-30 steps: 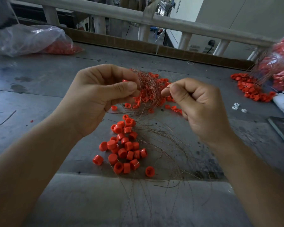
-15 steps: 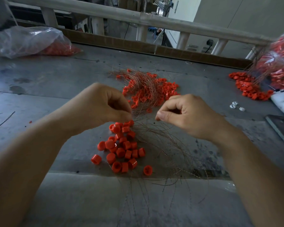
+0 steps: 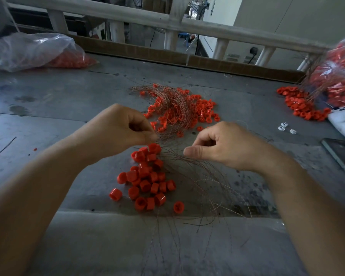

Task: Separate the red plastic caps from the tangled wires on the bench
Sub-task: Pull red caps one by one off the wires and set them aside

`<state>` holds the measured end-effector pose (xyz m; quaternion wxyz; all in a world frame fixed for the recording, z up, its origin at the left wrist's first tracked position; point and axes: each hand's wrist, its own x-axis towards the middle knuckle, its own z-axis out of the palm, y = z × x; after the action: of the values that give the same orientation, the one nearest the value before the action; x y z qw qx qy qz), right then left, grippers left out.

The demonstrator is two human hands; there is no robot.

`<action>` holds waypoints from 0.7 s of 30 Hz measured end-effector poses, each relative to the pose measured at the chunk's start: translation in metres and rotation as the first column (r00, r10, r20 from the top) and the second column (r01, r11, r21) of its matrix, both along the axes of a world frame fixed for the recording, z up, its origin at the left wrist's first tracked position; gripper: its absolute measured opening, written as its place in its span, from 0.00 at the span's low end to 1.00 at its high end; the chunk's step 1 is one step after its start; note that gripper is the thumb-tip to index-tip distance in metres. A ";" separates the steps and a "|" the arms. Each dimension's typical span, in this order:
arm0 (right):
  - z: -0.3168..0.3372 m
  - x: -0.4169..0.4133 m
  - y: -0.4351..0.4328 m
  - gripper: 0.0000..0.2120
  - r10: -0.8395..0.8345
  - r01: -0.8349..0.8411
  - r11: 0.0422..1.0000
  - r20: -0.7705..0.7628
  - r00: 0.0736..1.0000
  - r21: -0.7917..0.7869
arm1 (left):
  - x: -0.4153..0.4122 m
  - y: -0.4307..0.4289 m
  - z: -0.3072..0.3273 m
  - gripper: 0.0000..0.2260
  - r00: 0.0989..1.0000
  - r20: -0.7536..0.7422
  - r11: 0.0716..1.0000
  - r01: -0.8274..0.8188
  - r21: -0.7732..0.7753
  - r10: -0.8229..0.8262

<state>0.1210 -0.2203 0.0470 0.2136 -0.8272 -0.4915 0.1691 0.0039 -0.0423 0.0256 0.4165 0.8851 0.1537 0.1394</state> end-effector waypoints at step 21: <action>-0.008 0.013 -0.002 0.10 -0.149 0.147 0.989 0.142 0.979 0.025 | 0.035 0.028 -0.045 0.16 0.986 -0.010 0.896 -0.146 0.421 0.165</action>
<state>0.1336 -0.2220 0.0393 0.1958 -0.8699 -0.4438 0.0891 0.0386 -0.0144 -0.0190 0.2012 0.9416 0.1998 0.1819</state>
